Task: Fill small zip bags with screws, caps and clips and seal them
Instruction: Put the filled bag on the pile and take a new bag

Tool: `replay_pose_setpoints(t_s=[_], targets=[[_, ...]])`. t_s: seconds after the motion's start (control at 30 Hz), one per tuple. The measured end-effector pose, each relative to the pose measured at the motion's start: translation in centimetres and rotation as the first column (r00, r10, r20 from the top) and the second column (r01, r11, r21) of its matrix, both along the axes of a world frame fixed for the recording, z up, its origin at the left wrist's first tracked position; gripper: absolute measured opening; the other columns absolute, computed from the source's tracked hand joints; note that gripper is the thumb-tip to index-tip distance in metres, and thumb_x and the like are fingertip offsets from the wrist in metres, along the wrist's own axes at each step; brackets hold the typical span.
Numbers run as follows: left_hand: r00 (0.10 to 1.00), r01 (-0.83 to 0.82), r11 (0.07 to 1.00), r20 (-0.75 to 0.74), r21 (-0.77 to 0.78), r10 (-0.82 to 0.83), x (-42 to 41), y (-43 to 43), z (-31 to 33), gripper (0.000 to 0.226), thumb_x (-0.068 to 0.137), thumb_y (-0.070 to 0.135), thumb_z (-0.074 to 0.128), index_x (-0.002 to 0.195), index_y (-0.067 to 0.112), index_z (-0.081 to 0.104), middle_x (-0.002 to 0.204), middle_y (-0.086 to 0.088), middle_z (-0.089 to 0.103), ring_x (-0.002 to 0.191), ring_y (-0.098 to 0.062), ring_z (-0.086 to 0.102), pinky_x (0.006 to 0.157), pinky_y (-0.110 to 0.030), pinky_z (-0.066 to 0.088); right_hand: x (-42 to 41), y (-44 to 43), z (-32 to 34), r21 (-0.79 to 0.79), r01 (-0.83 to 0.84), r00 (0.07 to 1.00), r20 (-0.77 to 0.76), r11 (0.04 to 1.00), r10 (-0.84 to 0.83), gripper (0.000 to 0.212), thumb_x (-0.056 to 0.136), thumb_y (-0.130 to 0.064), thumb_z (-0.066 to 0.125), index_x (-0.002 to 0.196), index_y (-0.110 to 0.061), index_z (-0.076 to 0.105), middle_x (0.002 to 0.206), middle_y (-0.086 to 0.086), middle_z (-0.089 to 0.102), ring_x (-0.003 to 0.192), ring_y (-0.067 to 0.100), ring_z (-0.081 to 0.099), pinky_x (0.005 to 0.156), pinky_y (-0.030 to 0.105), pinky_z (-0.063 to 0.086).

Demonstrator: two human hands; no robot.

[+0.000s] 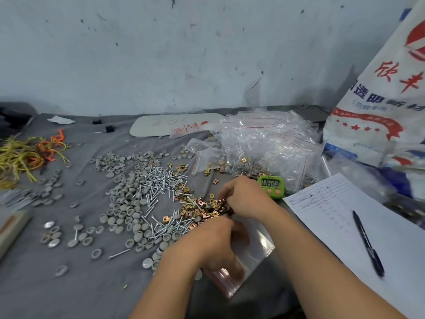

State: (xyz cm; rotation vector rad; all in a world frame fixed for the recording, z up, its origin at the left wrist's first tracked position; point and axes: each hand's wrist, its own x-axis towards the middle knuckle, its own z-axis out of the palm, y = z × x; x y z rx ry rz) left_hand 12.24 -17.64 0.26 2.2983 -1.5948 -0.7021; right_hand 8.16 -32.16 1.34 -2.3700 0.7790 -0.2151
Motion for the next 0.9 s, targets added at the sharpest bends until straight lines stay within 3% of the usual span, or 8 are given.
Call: replay_pose_setpoints(t_s=[0.13, 0.23, 0.37, 0.5, 0.6, 0.7, 0.8, 0.9], targets=[[1.0, -0.021, 1.0, 0.0, -0.019, 0.021, 0.2, 0.7, 0.1, 0.053, 0.06, 0.032, 0.092, 0.109, 0.031, 0.07, 0.095, 0.017, 0.066, 0.079, -0.001, 0.06, 0.067, -0.017, 0.045, -1.3, 1.1, 0.2, -0.017, -0.023, 0.999, -0.048, 1.0, 0.022, 0.038, 0.083, 0.002, 0.059, 0.092, -0.025, 0.083, 0.081, -0.011, 0.072, 0.079, 0.006, 0.067, 0.062, 0.01, 0.047], [1.0, -0.031, 0.998, -0.001, -0.057, 0.031, -0.3, 0.7, 0.1, 0.029, 0.071, 0.024, 0.086, 0.087, 0.037, 0.067, 0.082, 0.015, 0.063, 0.07, 0.003, 0.055, 0.058, -0.012, 0.039, -2.0, 2.0, 0.9, -0.065, -0.016, 1.0, -0.014, 0.998, 0.015, 0.038, 0.085, 0.003, 0.06, 0.097, -0.025, 0.083, 0.098, -0.006, 0.077, 0.091, 0.012, 0.07, 0.081, 0.023, 0.056], [0.999, -0.04, 0.995, -0.013, -0.093, 0.039, -0.1, 1.4, -0.1, 0.021, 0.068, 0.033, 0.084, 0.086, 0.037, 0.074, 0.084, 0.015, 0.066, 0.074, 0.0, 0.06, 0.063, -0.016, 0.047, -3.6, 3.2, 1.5, -0.109, -0.064, 0.989, -0.141, 0.992, 0.048, 0.028, 0.086, -0.008, 0.07, 0.101, -0.029, 0.081, 0.111, -0.004, 0.076, 0.102, 0.015, 0.07, 0.092, 0.028, 0.057], [0.999, 0.014, 0.999, -0.028, -0.037, -0.015, 0.7, 2.4, 0.1, 0.043, 0.057, 0.038, 0.087, 0.097, 0.045, 0.073, 0.102, 0.017, 0.058, 0.084, 0.0, 0.057, 0.079, -0.03, 0.057, -4.7, 4.4, 2.1, -0.16, -0.206, 0.91, -0.394, 0.965, 0.129, 0.038, 0.087, -0.011, 0.065, 0.117, -0.033, 0.077, 0.115, -0.001, 0.075, 0.104, 0.021, 0.069, 0.088, 0.032, 0.06], [1.0, 0.014, 0.999, -0.015, -0.046, -0.015, 0.7, 2.1, 0.2, 0.032, 0.061, 0.035, 0.09, 0.088, 0.044, 0.076, 0.105, 0.016, 0.059, 0.09, -0.004, 0.059, 0.082, -0.031, 0.056, -5.0, 4.3, 2.7, -0.124, -0.23, 0.897, -0.412, 0.965, 0.16, 0.046, 0.087, -0.006, 0.062, 0.122, -0.034, 0.075, 0.112, -0.003, 0.074, 0.095, 0.02, 0.067, 0.076, 0.027, 0.057], [1.0, 0.007, 0.996, -0.019, -0.092, -0.009, 0.8, 1.7, -0.3, 0.018, 0.074, 0.026, 0.082, 0.086, 0.038, 0.08, 0.097, 0.015, 0.069, 0.084, -0.004, 0.064, 0.071, -0.022, 0.051, -5.3, 3.9, 2.8, -0.103, -0.246, 0.887, -0.425, 0.964, 0.181, 0.048, 0.09, -0.007, 0.058, 0.127, -0.035, 0.072, 0.108, -0.005, 0.069, 0.091, 0.018, 0.063, 0.071, 0.024, 0.048], [0.99, -0.12, 0.975, -0.101, -0.186, 0.102, 0.6, 1.7, -0.9, 0.012, 0.082, 0.022, 0.074, 0.083, 0.033, 0.079, 0.077, 0.019, 0.071, 0.073, 0.0, 0.066, 0.064, -0.015, 0.048, -5.3, 3.6, 2.9, -0.088, -0.242, 0.891, -0.414, 0.966, 0.186, 0.038, 0.096, -0.014, 0.058, 0.126, -0.032, 0.073, 0.119, -0.003, 0.071, 0.102, 0.02, 0.067, 0.079, 0.026, 0.054], [0.925, -0.366, 0.87, -0.235, -0.332, 0.299, 1.1, 1.4, -0.9, 0.02, 0.093, 0.022, 0.071, 0.075, 0.031, 0.074, 0.068, 0.017, 0.07, 0.065, 0.001, 0.065, 0.06, -0.012, 0.045, -5.2, 3.4, 2.6, -0.023, -0.139, 0.958, -0.257, 0.99, 0.128, 0.029, 0.102, -0.036, 0.056, 0.104, -0.018, 0.078, 0.095, 0.005, 0.074, 0.083, 0.02, 0.064, 0.07, 0.031, 0.052]])
